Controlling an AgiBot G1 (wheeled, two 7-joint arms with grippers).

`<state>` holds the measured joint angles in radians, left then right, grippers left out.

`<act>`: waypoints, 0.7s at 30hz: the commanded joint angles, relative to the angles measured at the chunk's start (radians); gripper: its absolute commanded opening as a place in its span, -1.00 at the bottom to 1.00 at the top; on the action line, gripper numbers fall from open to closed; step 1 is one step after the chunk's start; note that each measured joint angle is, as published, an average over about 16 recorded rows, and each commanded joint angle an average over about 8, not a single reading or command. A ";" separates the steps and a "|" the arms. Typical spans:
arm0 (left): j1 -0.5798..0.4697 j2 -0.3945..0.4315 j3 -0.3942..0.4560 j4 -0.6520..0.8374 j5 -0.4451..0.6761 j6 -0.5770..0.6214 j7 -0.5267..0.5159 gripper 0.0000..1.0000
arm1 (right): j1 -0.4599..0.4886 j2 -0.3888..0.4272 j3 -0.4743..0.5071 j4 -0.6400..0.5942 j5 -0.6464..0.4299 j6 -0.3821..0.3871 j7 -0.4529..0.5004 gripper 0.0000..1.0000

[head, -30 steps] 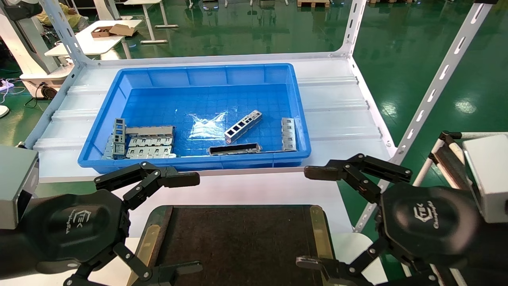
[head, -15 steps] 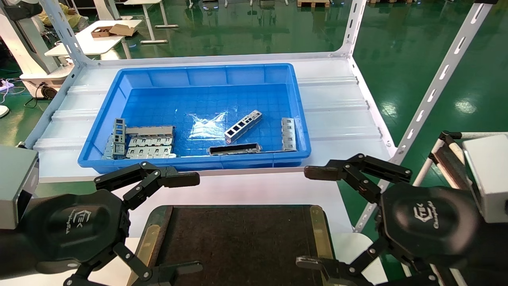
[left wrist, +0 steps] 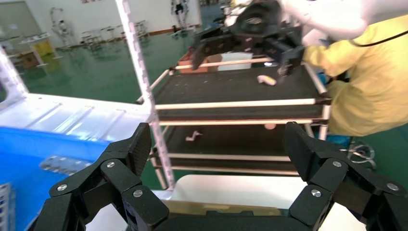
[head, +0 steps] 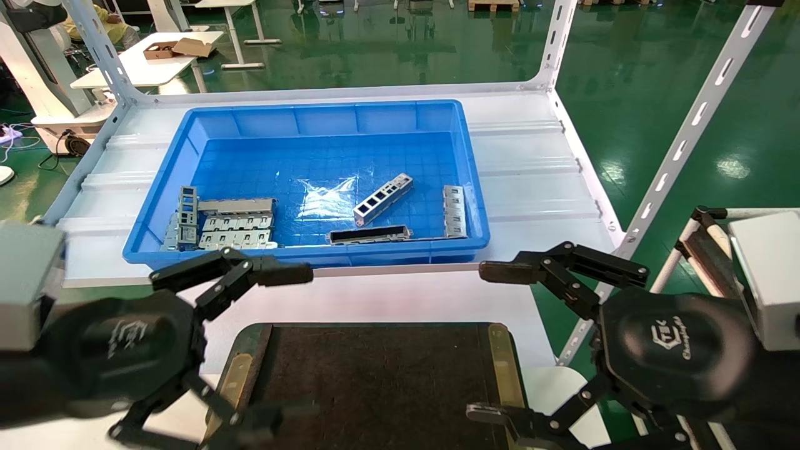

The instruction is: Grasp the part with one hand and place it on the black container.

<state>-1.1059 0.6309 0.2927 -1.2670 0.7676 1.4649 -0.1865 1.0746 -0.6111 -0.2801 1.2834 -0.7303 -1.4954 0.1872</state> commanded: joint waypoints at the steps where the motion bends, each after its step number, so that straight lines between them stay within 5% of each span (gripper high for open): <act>1: -0.007 0.005 0.002 0.004 0.010 -0.010 0.001 1.00 | 0.000 0.000 0.000 0.000 0.000 0.000 0.000 1.00; 21: -0.319 0.274 0.166 0.315 0.356 -0.226 -0.052 1.00 | 0.001 0.001 -0.002 0.000 0.001 0.000 -0.001 1.00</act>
<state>-1.4214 0.9071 0.4565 -0.9404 1.1197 1.2393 -0.2247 1.0753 -0.6105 -0.2818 1.2829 -0.7292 -1.4950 0.1862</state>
